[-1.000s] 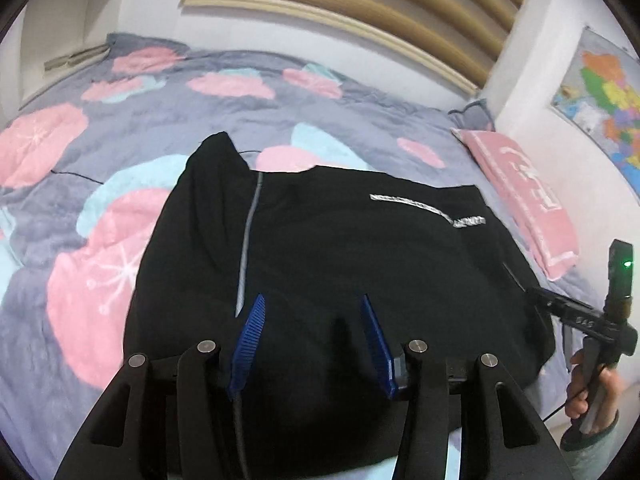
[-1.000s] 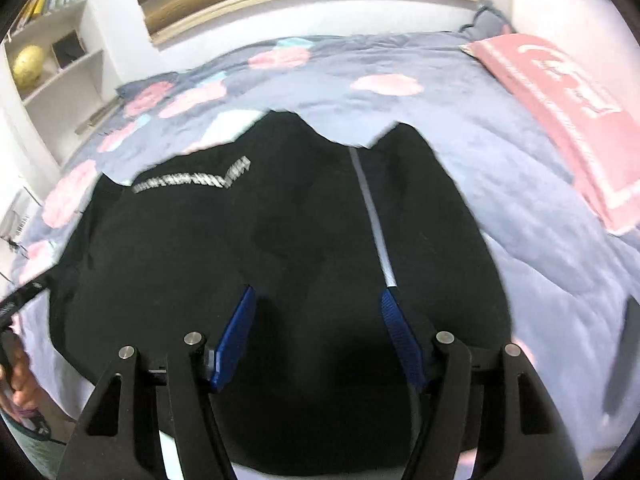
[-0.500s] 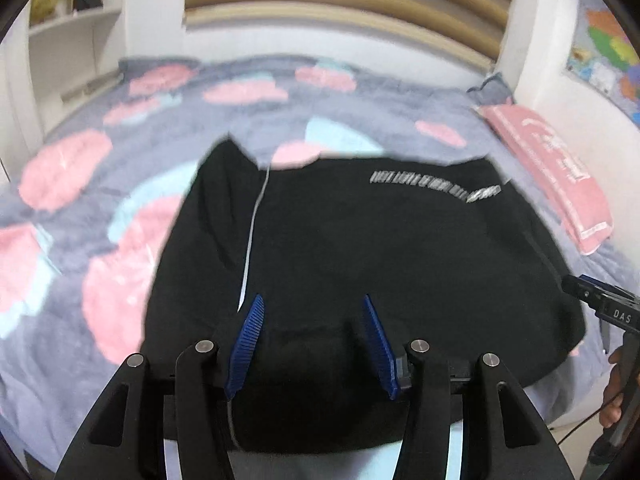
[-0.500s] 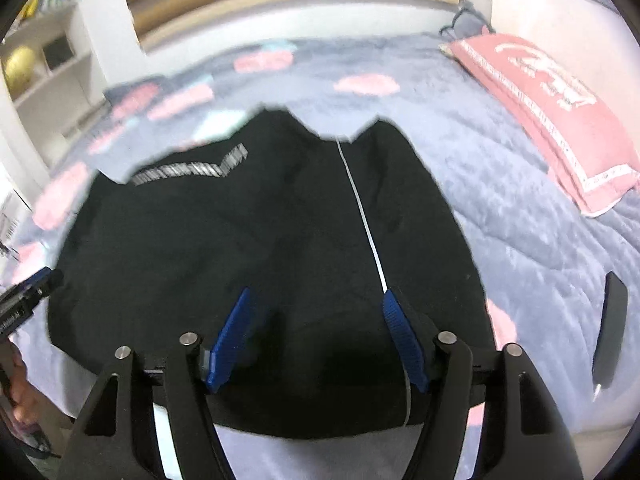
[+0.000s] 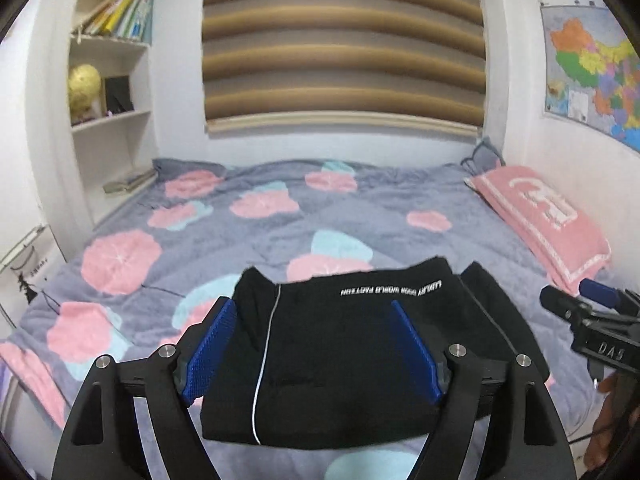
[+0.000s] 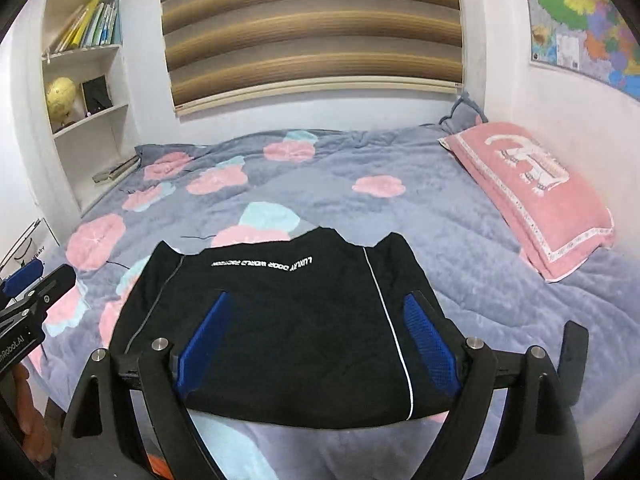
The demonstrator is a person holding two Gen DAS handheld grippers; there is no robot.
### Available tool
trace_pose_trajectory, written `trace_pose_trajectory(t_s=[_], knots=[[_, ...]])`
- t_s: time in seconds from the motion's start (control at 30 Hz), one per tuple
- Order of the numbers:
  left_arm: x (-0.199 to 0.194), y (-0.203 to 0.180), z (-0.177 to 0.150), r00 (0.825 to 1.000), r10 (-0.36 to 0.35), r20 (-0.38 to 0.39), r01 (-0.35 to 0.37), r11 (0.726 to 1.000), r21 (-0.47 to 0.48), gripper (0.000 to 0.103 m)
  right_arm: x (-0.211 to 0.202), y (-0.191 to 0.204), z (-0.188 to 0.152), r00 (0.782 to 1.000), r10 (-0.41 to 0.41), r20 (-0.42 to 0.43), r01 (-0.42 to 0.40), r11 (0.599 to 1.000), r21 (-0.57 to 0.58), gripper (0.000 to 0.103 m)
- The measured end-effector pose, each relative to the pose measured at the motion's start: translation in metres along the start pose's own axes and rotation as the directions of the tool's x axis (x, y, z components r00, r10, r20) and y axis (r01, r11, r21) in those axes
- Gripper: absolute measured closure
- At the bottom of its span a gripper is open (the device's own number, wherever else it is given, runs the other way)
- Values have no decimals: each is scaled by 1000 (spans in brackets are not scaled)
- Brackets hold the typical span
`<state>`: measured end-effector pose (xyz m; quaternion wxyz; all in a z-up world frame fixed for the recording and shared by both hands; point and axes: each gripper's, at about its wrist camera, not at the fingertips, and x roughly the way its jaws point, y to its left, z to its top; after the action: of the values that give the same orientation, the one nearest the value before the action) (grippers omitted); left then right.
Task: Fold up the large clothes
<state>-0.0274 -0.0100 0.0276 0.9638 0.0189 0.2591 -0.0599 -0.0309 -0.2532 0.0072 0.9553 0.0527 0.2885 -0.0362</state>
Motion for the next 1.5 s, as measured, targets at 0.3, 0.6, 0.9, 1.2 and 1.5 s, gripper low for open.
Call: trace_pose_trajectory(t_s=[0.3,0.6,0.9,1.2,1.5], knots=[[-28,-13,5,999,-27,37,27,1000,1,23,-17,10,1,999,-20,29,21,1000,-22,6],[-15,-16,-1,1000,-12,13,12,1000,13,23,9,10,-10,999,-20,-33,19,1000,-20,6],[3,-18,-8,999,-22,-38,22,1000,-3,23,23,6,-16,997,-24,-68,23,1000,-21,6],[15,-18,-13,997,-16,-71,16,1000,-3,23,33,4,-21,995,-26,-96,24,999,-23,6],[22,-16,-16,996,-16,-93,15,1000,-9,23,41,4,-23,993,-28,-117,25,999,-29,6]])
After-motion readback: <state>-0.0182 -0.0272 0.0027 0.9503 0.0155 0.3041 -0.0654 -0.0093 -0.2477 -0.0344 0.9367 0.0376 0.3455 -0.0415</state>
